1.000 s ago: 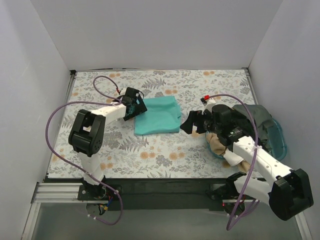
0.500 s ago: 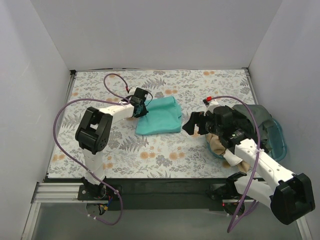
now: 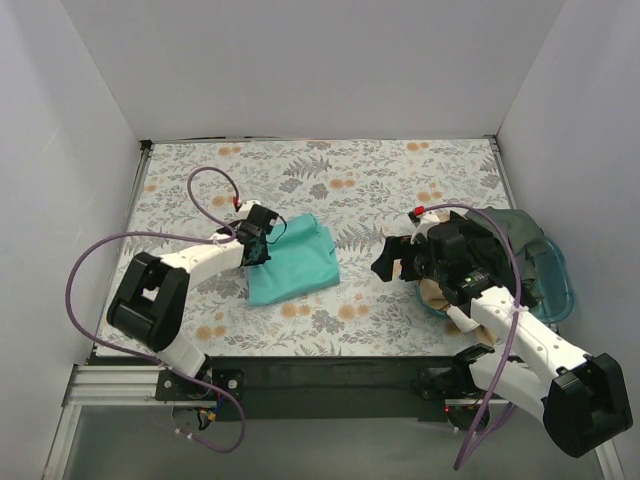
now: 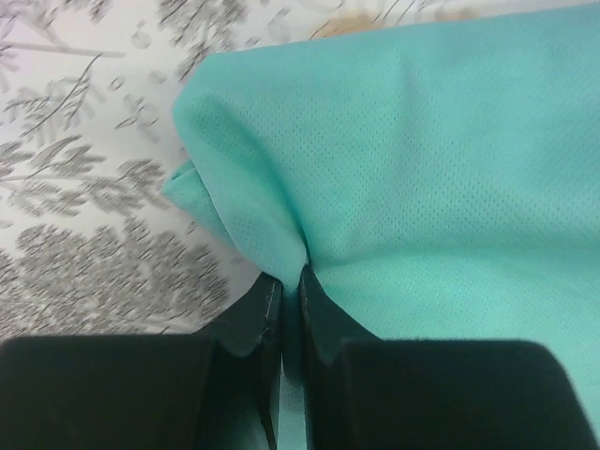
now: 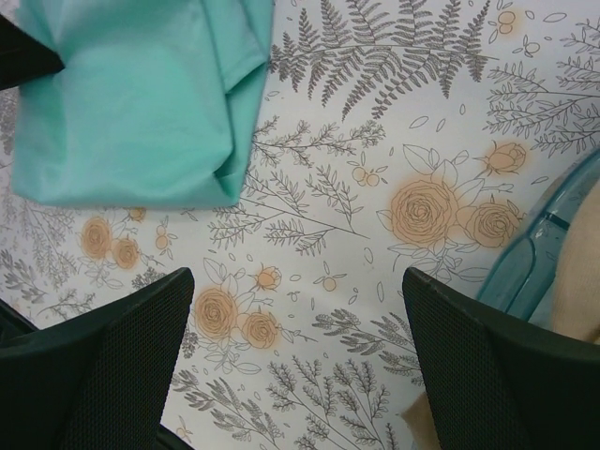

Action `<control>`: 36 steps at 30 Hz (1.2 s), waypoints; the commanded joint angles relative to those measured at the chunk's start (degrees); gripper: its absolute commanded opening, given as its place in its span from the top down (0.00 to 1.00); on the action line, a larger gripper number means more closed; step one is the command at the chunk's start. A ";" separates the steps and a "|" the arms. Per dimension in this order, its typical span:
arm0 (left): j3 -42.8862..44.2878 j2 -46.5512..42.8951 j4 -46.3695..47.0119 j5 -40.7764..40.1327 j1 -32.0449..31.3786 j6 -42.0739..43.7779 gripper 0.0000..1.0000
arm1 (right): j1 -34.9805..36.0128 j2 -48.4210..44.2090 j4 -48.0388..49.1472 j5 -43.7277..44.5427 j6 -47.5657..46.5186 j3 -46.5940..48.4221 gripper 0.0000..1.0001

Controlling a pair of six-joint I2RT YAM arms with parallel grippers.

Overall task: Fold and stack the t-shirts
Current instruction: Neatly place the folded tshirt to the corner

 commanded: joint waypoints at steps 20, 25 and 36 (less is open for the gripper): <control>-14.72 -15.38 30.70 -22.17 15.91 38.47 1.00 | -1.28 6.84 2.02 -3.12 -0.96 -0.50 0.02; -13.84 -16.35 35.46 -12.85 22.25 45.19 1.00 | -1.63 7.99 2.90 -5.59 -1.04 -1.38 0.02; -13.83 -9.15 42.75 -9.15 32.88 50.56 1.00 | -2.15 7.82 3.08 -5.15 -1.05 -2.08 0.02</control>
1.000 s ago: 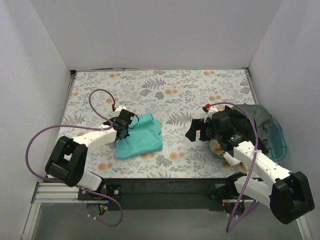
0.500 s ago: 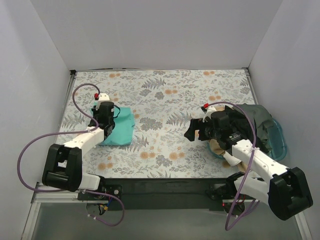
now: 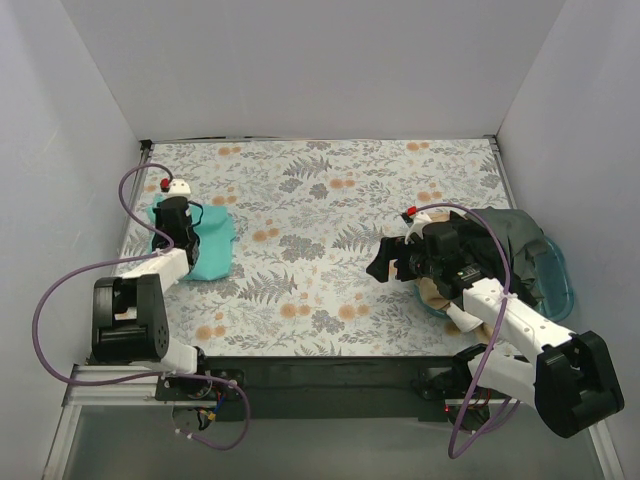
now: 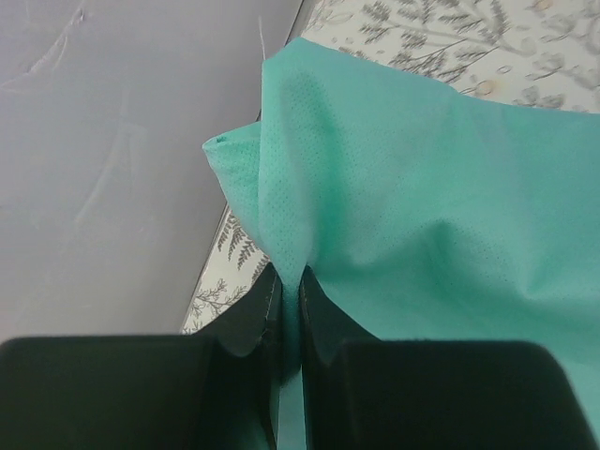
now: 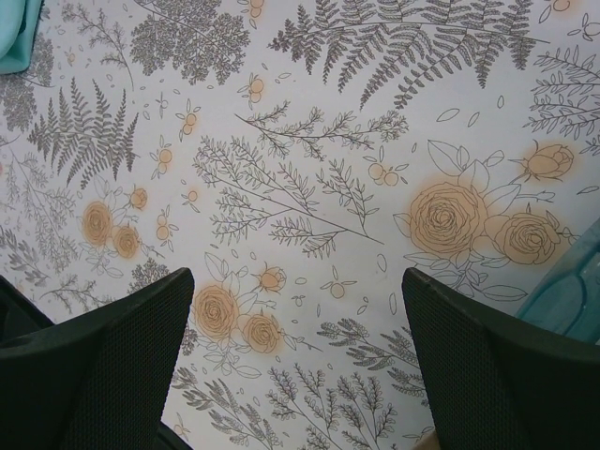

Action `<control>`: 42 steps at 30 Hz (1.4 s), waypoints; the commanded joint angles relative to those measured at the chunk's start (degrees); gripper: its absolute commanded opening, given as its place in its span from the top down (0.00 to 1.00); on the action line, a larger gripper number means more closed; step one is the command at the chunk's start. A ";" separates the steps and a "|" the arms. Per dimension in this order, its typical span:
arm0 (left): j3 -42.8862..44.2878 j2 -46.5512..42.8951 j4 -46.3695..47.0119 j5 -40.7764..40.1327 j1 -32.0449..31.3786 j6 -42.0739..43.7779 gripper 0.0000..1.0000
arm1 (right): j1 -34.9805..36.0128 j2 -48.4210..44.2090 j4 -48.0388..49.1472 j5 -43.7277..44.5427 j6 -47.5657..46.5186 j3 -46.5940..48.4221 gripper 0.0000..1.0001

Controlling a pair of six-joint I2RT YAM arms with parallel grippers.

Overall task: Fold and stack the t-shirts
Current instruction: Neatly place the folded tshirt to the corner

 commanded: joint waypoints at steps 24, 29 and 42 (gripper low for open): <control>29.28 8.80 -30.28 13.28 7.34 -31.05 0.09 | -1.92 2.16 -1.27 0.97 0.07 -1.98 0.02; 25.78 6.87 -29.51 26.15 5.07 -38.19 0.08 | -2.10 2.08 -1.27 1.24 0.33 -2.15 0.02; 29.64 19.61 -37.32 11.57 -7.25 -45.13 0.39 | -2.36 2.69 -1.27 1.41 1.04 -2.50 0.02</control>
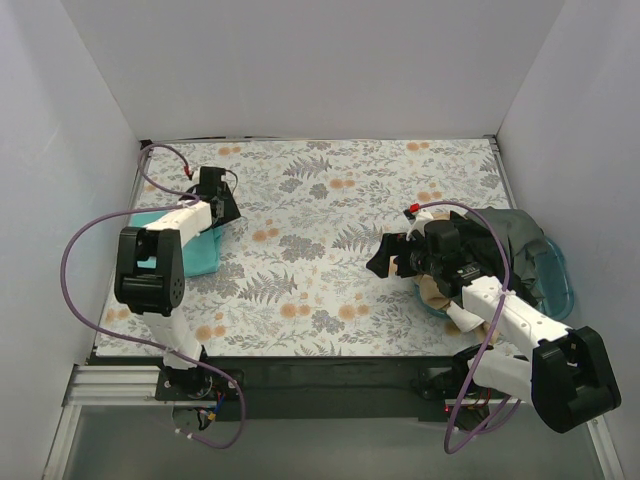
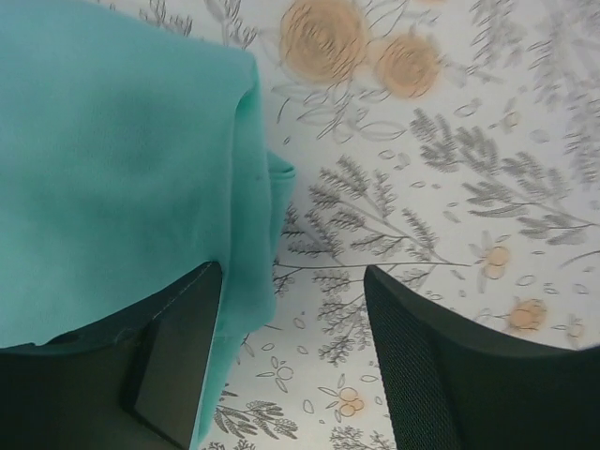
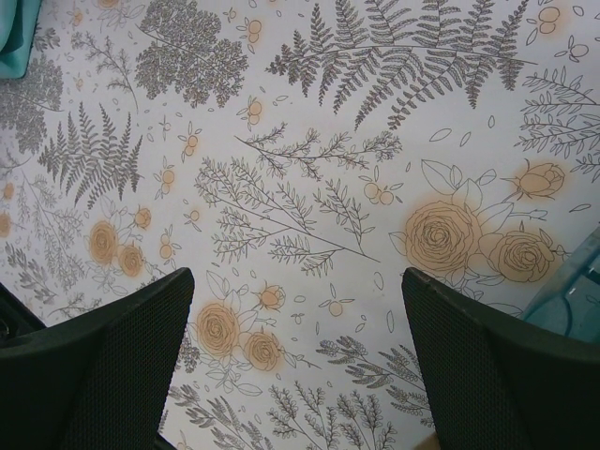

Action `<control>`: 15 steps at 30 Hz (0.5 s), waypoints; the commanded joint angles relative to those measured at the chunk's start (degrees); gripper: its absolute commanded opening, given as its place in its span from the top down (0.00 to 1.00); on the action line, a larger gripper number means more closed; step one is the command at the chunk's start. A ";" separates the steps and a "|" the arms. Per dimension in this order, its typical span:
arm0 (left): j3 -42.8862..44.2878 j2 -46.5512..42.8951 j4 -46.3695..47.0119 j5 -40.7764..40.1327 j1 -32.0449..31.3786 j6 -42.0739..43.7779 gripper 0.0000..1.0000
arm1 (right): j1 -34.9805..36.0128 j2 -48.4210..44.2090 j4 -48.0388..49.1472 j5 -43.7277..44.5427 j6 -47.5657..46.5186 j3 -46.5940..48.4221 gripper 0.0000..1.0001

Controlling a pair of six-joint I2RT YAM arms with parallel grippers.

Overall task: Fold and stack the t-shirts
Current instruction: Neatly place the folded tshirt to the corner

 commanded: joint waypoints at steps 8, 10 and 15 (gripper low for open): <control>-0.07 1.50 -3.20 -5.51 0.38 -4.49 0.48 | -0.98 0.86 -4.62 2.70 0.03 -2.26 0.02; -0.51 2.55 -3.29 -6.38 0.38 -4.40 0.55 | -1.07 0.77 -4.79 2.97 0.12 -2.26 0.02; -5.25 2.38 -4.52 -7.96 0.38 -8.25 0.77 | -1.07 0.50 -4.97 3.50 0.03 -2.18 0.02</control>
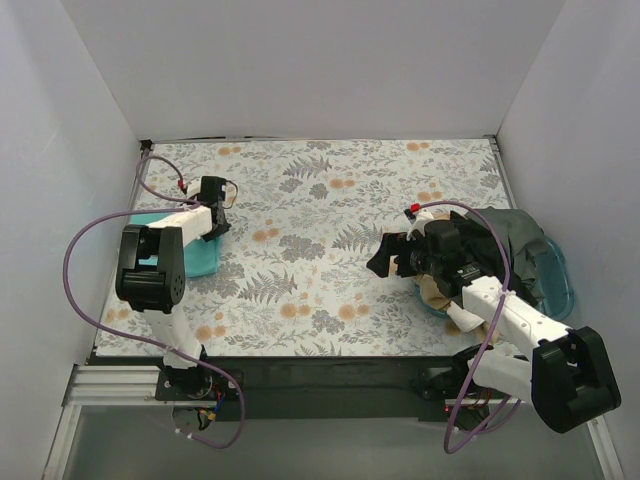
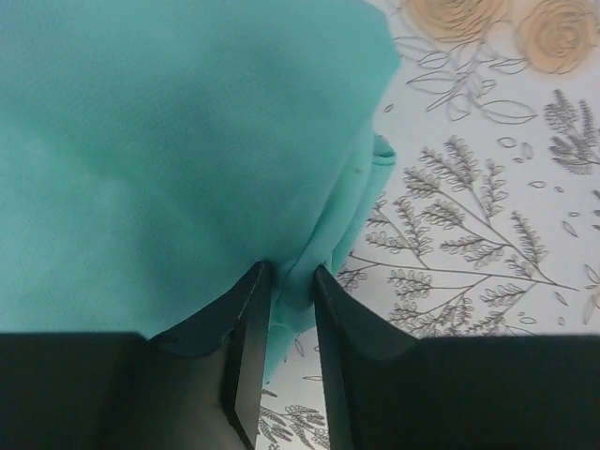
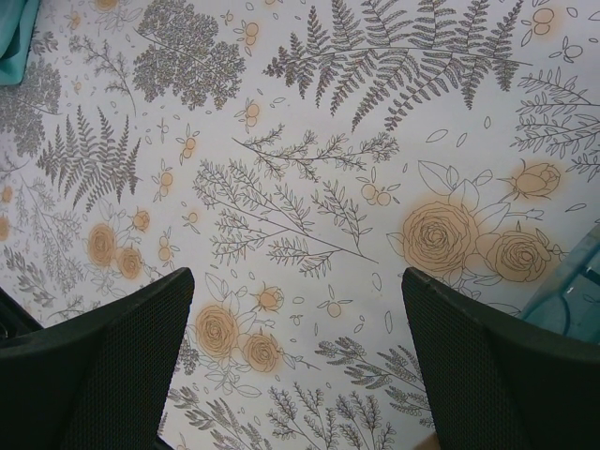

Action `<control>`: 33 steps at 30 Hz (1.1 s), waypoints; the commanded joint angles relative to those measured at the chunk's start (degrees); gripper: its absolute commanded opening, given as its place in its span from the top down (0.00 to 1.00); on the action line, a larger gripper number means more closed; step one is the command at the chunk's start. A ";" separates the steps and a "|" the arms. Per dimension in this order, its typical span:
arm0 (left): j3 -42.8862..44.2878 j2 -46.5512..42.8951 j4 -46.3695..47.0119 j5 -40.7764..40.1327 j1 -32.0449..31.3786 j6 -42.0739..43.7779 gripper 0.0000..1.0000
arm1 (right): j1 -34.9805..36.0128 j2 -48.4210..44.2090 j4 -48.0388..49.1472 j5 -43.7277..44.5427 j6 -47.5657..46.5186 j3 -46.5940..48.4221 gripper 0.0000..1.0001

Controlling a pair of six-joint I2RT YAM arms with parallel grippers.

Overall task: Fold and stack the t-shirts
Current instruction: Neatly place the folded tshirt to the corner, then reset both grippers

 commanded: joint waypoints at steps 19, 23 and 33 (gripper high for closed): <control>-3.67 -4.93 -10.34 -8.99 -0.61 -9.66 0.68 | -1.03 -0.11 -5.89 3.91 -0.23 -1.47 0.02; -1.74 -12.73 -13.06 -4.86 -3.84 -11.32 0.48 | -1.03 -0.46 -7.03 5.23 -0.05 0.98 0.02; -5.76 -37.09 -5.51 3.40 -16.51 -13.96 0.09 | -1.12 -4.85 -15.12 16.30 -2.16 11.00 0.02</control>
